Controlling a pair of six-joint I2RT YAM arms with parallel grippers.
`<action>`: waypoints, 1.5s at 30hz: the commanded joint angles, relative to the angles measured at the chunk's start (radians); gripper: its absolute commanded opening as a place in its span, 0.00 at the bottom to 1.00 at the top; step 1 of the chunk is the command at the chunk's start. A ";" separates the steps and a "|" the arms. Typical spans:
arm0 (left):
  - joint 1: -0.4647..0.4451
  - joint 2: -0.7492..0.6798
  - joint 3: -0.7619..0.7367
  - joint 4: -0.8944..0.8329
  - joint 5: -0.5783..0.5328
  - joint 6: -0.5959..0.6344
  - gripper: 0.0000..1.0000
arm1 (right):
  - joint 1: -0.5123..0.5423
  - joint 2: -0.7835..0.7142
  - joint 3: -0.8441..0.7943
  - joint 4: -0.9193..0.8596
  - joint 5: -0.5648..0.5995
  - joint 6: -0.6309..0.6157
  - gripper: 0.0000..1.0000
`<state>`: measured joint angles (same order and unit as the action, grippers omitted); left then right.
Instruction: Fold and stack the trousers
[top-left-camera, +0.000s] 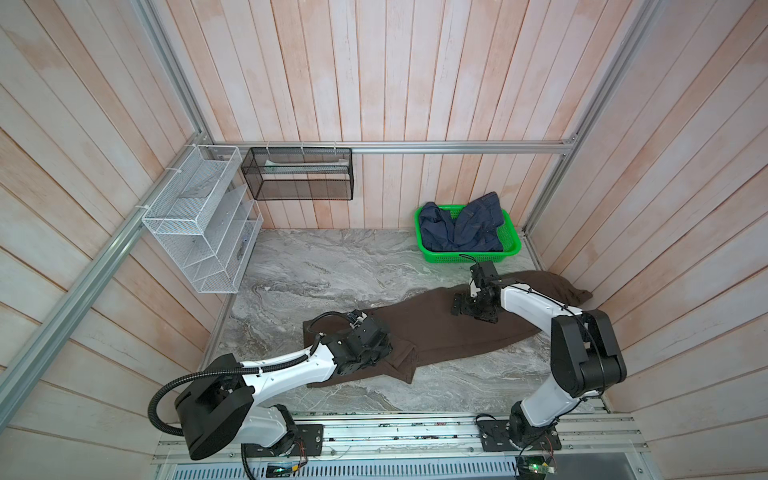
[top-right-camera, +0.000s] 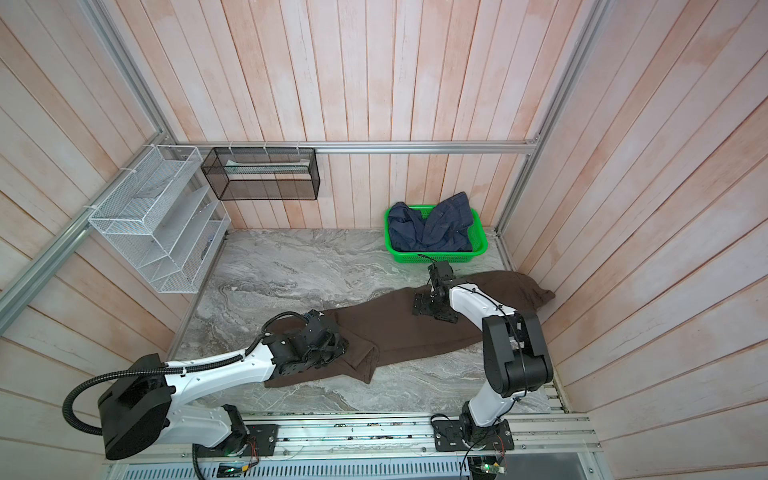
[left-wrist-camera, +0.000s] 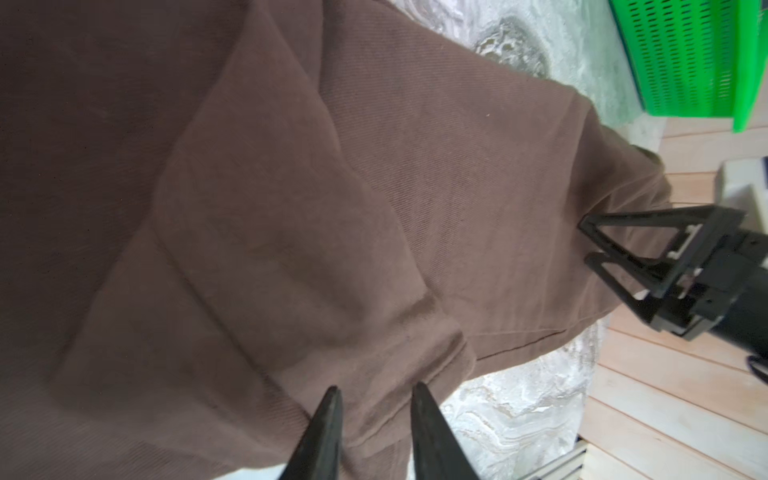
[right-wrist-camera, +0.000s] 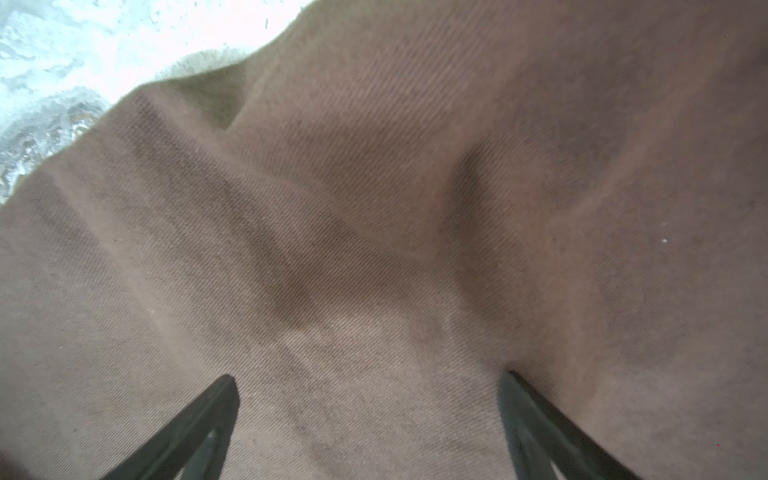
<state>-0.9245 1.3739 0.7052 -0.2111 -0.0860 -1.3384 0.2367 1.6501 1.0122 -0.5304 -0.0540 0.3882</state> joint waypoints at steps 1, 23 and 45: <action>-0.009 0.026 -0.027 0.059 -0.019 -0.062 0.30 | 0.000 -0.026 -0.015 -0.005 -0.014 -0.017 0.98; -0.019 0.135 -0.001 0.042 0.015 -0.069 0.61 | 0.001 -0.034 -0.035 0.011 -0.032 -0.026 0.98; 0.016 0.095 0.435 -0.225 -0.010 0.371 0.00 | -0.002 -0.019 -0.057 0.030 -0.029 -0.032 0.98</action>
<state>-0.9070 1.4498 1.0000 -0.3576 -0.1295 -1.1538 0.2367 1.6344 0.9634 -0.4984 -0.0811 0.3660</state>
